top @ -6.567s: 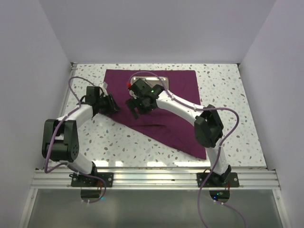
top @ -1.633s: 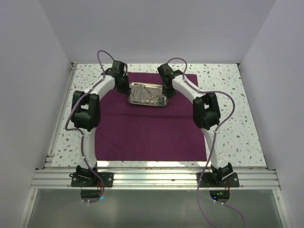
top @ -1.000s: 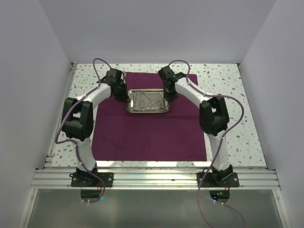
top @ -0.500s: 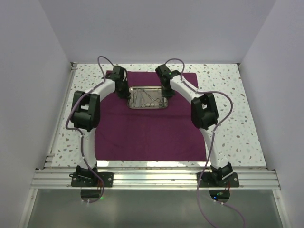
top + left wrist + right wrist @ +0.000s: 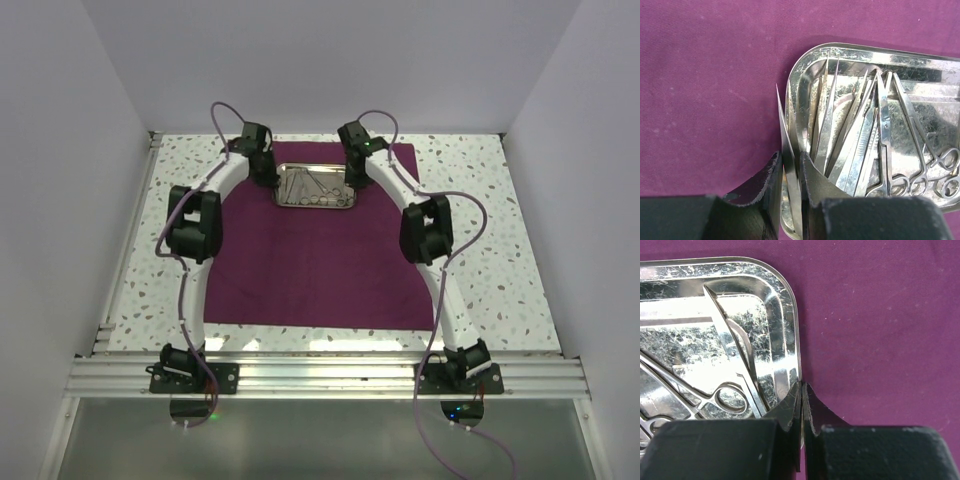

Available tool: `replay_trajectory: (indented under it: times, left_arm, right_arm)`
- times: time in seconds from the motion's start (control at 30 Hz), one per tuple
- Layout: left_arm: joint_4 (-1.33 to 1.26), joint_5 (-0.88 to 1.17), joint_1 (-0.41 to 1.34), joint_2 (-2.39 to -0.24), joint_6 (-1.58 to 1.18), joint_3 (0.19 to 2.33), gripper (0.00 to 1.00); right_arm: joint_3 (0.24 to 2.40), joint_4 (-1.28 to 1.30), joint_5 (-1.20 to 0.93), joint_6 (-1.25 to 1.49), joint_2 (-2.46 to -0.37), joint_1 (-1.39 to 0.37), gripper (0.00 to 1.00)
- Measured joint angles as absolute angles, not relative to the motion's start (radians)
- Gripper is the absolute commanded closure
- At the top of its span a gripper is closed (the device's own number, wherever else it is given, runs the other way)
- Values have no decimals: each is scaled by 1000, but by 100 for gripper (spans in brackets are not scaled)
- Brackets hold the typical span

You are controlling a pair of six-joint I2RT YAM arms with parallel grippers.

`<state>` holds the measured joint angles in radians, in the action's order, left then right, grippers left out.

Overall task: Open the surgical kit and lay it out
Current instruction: Move the container from the surgical kit.

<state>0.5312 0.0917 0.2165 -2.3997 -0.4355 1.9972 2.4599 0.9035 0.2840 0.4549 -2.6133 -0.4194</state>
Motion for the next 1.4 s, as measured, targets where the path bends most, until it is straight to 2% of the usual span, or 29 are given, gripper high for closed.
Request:
replay_trajectory:
  times: [0.27, 0.43, 0.8, 1.0, 1.2, 1.4]
  left_arm:
    - [548, 93, 217, -2388, -437, 1997, 100]
    - [569, 93, 223, -2317, -437, 1949, 100]
    - [497, 105, 237, -1983, -462, 1571, 100]
    - [479, 102, 237, -1964, -464, 1452, 100]
    - [459, 91, 237, -1982, -461, 1464, 100]
    - [466, 78, 237, -2082, -455, 1575, 100]
  right_arm:
    - [2463, 901, 258, 454, -2609, -409, 100]
    - [2382, 905, 244, 453, -2539, -410, 100]
    - [2022, 849, 240, 463, -2196, -460, 100]
    - [1886, 807, 237, 477, -2174, -498, 100]
    - [1882, 778, 249, 479, -2193, -501, 100]
    - [1913, 769, 271, 478, -2255, -496, 100]
